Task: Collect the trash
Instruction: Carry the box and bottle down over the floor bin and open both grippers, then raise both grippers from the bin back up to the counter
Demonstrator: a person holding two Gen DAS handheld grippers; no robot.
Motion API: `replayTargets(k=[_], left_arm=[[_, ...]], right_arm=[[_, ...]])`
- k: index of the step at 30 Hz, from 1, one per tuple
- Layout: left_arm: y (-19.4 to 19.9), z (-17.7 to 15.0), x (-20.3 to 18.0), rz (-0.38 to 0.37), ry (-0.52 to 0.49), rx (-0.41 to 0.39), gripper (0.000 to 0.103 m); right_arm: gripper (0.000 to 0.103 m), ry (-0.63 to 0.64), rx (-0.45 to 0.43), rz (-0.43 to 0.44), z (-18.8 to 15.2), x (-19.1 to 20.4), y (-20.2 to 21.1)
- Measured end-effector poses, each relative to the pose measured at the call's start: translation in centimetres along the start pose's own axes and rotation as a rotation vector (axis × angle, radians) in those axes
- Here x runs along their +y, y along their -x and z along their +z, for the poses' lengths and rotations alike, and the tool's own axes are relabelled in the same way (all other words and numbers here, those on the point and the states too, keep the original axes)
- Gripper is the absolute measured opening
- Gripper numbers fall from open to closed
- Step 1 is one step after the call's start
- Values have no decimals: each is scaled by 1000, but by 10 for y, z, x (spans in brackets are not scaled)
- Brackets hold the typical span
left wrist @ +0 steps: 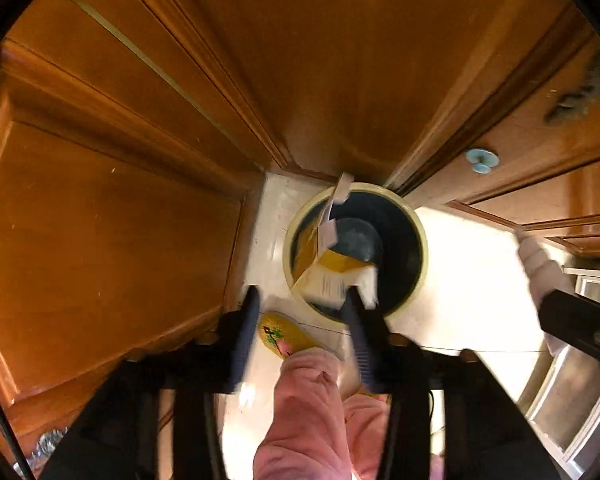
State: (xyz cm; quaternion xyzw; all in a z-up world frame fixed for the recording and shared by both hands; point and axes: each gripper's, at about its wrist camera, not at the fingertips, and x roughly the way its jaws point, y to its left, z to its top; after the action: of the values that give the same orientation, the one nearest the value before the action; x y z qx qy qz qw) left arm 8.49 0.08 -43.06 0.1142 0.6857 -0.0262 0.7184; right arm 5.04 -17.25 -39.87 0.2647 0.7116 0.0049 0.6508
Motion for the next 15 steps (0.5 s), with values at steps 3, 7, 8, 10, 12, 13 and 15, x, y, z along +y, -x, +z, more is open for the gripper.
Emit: replayTargets(k=[3, 7, 8, 10, 12, 13, 15], left_arm=[[-3, 2, 11, 30, -18, -15, 52], [-4, 6, 30, 39, 1, -21, 53], [-3, 6, 38, 37, 16, -19, 53], [-2, 1, 47, 24, 39, -21, 53], [3, -1, 56, 14, 52, -40, 53], [6, -3, 57, 13, 56, -54, 53], [11, -2, 58, -10, 71, -83, 53]], right_arm=[[26, -25, 28, -3, 9, 0, -20], [35, -47, 63, -9, 15, 0, -41], [35, -46, 69, -12, 15, 2, -44], [35, -39, 81, -10, 8, 6, -46], [35, -20, 87, -14, 5, 12, -46], [35, -6, 86, -20, 3, 16, -44], [35, 16, 79, -29, -1, 22, -40]])
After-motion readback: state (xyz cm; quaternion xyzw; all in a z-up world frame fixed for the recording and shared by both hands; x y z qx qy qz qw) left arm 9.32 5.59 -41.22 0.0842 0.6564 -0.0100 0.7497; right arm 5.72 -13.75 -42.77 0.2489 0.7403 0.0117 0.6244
